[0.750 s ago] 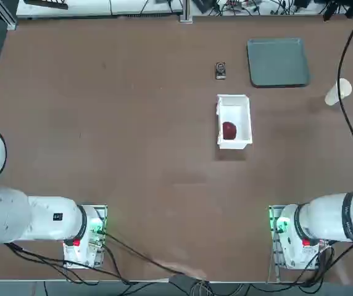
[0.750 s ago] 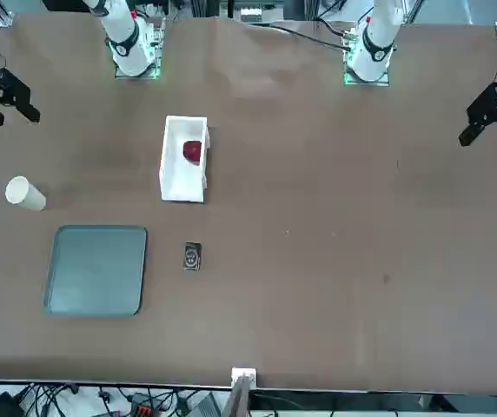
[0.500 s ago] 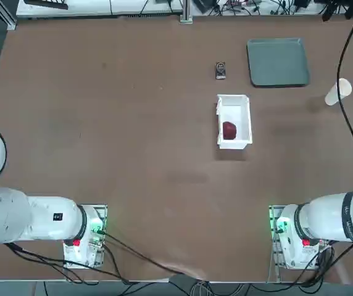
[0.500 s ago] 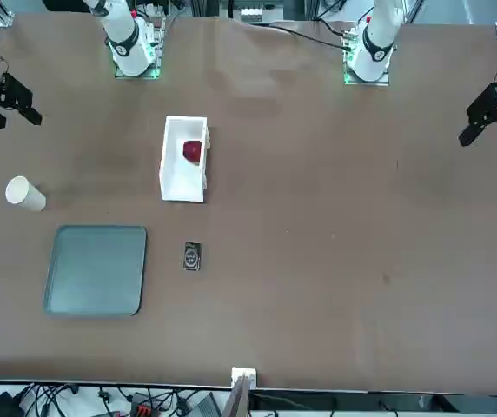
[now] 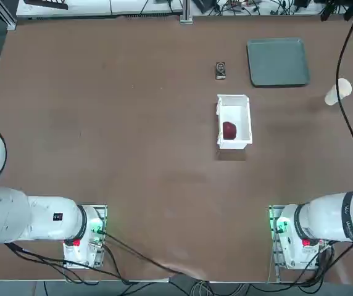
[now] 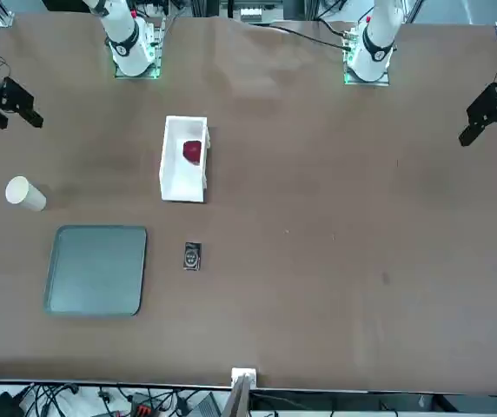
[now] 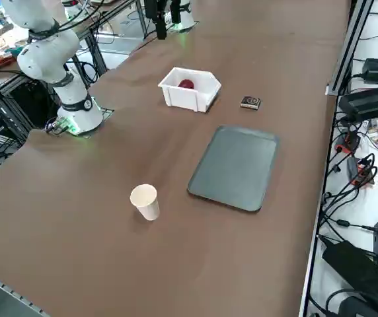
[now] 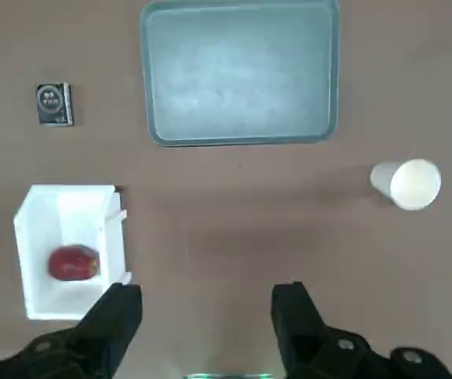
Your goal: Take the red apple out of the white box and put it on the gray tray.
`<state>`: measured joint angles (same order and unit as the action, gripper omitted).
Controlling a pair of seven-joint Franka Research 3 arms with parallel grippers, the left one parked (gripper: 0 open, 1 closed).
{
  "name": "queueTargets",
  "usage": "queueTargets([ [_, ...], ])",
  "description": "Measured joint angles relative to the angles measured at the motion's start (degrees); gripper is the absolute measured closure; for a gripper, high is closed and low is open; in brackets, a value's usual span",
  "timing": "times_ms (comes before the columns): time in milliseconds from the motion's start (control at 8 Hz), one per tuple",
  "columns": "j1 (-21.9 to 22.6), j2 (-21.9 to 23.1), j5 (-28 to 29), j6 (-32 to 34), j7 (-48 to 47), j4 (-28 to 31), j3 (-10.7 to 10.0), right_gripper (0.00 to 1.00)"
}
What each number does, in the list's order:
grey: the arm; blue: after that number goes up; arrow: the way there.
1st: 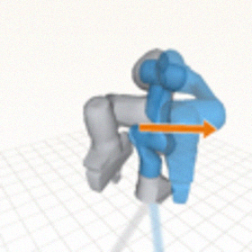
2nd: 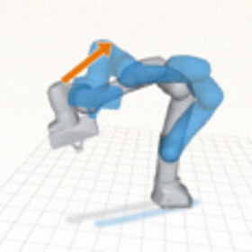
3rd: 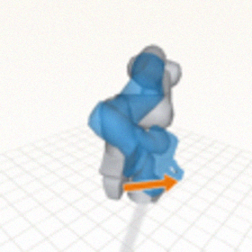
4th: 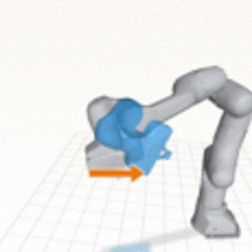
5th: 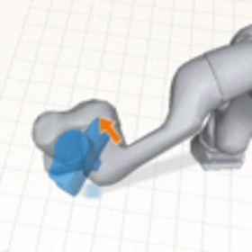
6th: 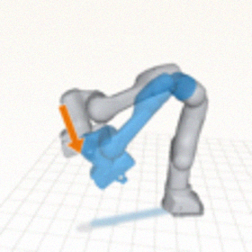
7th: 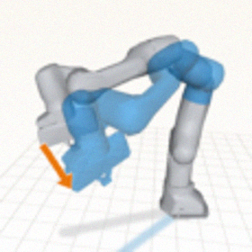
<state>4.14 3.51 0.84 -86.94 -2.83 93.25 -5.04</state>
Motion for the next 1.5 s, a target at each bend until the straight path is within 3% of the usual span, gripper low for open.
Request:
queueTargets([
  [250,2.9,-1.4,0.5,-1.9,-13.6,2.3,0.5,0.0],
  [875,14.4,-2.7,2.7,-21.3,-59.6,19.4,1.0,0.0],
  [1250,18.6,-2.7,4.1,-30.5,-75.5,28.0,1.0,0.0],
  [1500,20.0,-2.1,5.7,-32.6,-82.1,31.0,1.0,0.0],
])
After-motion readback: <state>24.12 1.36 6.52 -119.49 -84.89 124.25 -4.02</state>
